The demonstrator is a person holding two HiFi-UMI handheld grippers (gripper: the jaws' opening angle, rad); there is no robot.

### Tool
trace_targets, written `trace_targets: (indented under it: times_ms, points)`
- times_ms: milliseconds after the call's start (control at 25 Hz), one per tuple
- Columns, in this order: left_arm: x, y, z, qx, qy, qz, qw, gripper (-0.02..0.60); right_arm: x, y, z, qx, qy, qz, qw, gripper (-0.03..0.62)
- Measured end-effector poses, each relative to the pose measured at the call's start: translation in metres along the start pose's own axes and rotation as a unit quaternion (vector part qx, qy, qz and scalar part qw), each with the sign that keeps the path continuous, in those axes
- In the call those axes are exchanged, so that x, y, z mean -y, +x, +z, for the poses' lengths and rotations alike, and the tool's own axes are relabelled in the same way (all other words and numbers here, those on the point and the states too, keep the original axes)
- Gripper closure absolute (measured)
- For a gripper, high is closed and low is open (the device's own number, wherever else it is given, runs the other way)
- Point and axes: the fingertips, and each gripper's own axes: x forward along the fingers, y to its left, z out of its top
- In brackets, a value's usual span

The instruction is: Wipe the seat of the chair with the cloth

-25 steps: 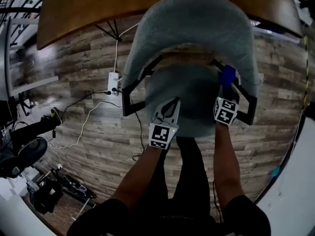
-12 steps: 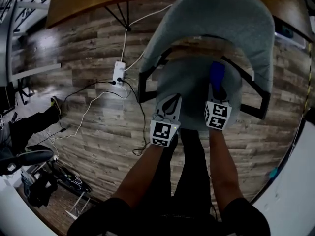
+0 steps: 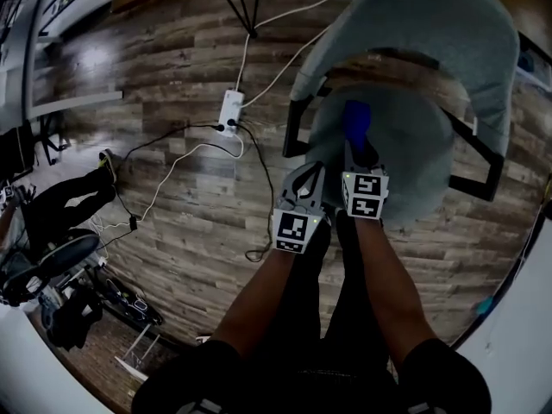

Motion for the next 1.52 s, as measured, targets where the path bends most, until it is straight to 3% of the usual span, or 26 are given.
trace_targets:
  times_ms: [240, 600, 760, 1520]
  points:
    - [-0.018, -0.018, -0.014, 0.002, -0.020, 0.021, 0.9996, 0.571, -0.044, 0.016, -0.007, -0.013, -0.012, 0.027, 0.999, 0.480]
    - [-0.025, -0.024, -0.027, -0.010, -0.006, 0.019, 0.9998, 0.571, -0.054, 0.024, -0.030, -0.035, -0.017, 0.023, 0.999, 0.480]
    - [-0.015, -0.021, -0.027, -0.016, 0.019, 0.004, 0.9997, 0.571, -0.045, 0.021, -0.031, -0.035, -0.015, 0.020, 0.999, 0.480]
    - [0.031, 0.014, -0.005, -0.032, 0.053, -0.047, 0.9970, 0.571, 0.061, -0.021, -0.054, -0.031, 0.056, -0.060, 0.996, 0.480]
